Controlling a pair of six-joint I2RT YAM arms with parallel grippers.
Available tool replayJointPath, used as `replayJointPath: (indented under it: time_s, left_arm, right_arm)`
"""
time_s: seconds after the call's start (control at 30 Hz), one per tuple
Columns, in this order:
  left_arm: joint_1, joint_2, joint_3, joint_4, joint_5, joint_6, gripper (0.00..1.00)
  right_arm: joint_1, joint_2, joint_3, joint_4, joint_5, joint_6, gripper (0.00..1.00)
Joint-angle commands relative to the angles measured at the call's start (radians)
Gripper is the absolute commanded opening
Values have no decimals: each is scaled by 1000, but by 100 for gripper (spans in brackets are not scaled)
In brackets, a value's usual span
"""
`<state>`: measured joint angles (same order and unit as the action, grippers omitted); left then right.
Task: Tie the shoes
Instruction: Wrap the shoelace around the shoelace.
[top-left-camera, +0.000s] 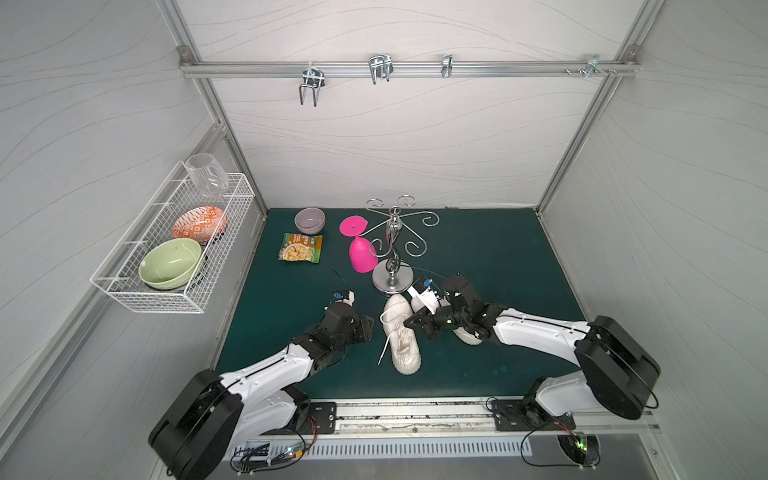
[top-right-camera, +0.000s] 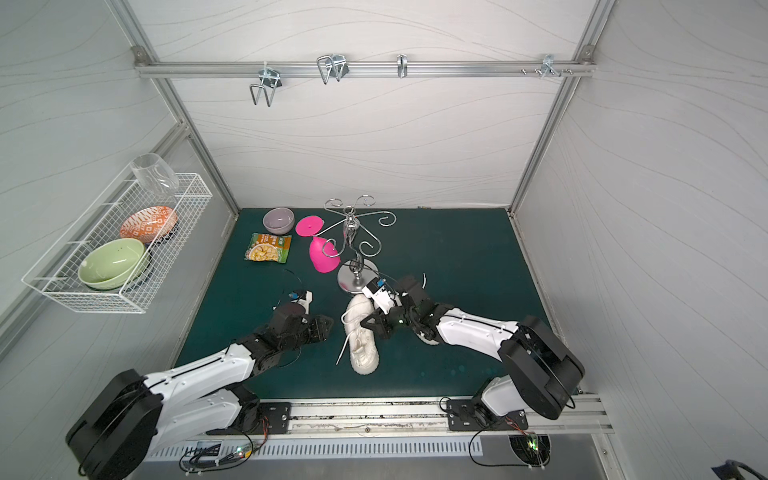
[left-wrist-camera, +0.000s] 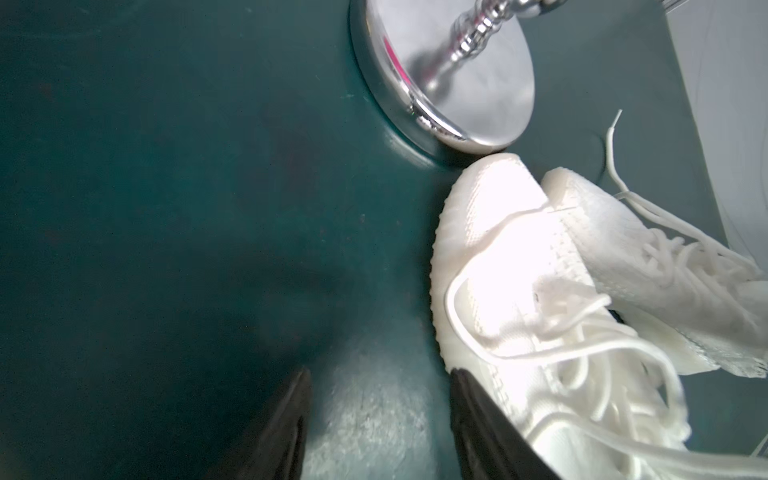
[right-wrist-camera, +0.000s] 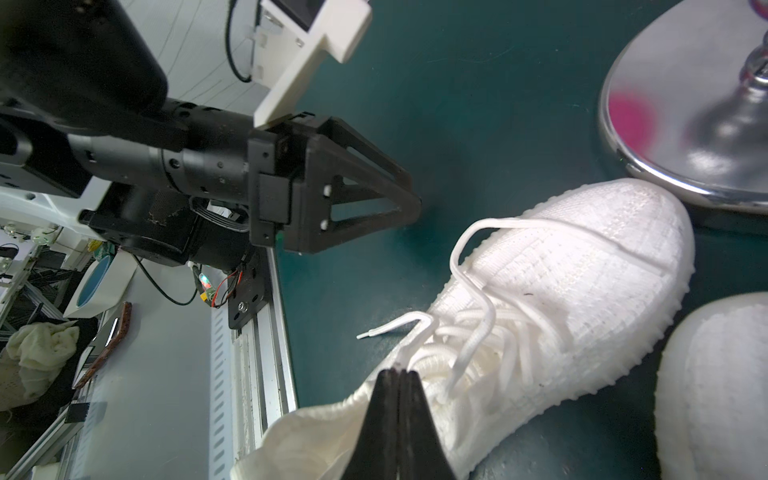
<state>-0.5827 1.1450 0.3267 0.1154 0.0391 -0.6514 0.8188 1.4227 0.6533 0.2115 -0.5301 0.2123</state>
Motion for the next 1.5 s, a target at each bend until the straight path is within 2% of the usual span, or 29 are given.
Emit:
replayJointPath:
  time_s: [0.0, 0.23, 0.3, 0.37, 0.57, 0.63, 0.83, 1.03, 1.1, 1.2, 1.4, 1.47]
  left_arm:
    - [9, 106, 92, 108, 94, 12, 56]
    - [23, 275, 167, 195, 140, 82, 58]
    - [22, 321, 190, 201, 164, 90, 54]
    - [22, 355, 208, 193, 168, 93, 46]
    - [31, 359, 177, 216, 107, 75, 11]
    - [31, 330, 152, 226, 87, 66, 2]
    - [32, 172, 24, 240, 11, 42, 0]
    - [9, -6, -109, 370, 71, 130, 0]
    - [-40, -82, -132, 369, 80, 218, 0]
    - [-151, -185, -135, 269, 28, 344, 0]
    - [-277, -344, -162, 223, 47, 481, 0]
    - [-325, -359, -154, 226, 48, 527, 0]
  right_arm:
    - [11, -9, -11, 24, 10, -2, 0]
    - [20, 1, -19, 46, 10, 14, 0]
    - [22, 6, -20, 51, 10, 17, 0]
    - [22, 8, -21, 58, 10, 20, 0]
    - [22, 5, -29, 73, 13, 31, 0]
    - [22, 4, -33, 72, 17, 31, 0]
    - [22, -18, -46, 78, 44, 41, 0]
    - [15, -24, -49, 85, 72, 86, 0]
    - [4, -24, -52, 92, 71, 113, 0]
    - [-8, -25, -44, 89, 67, 135, 0]
    - [-27, -4, -31, 85, 42, 169, 0]
    - [-33, 6, -28, 86, 35, 178, 0]
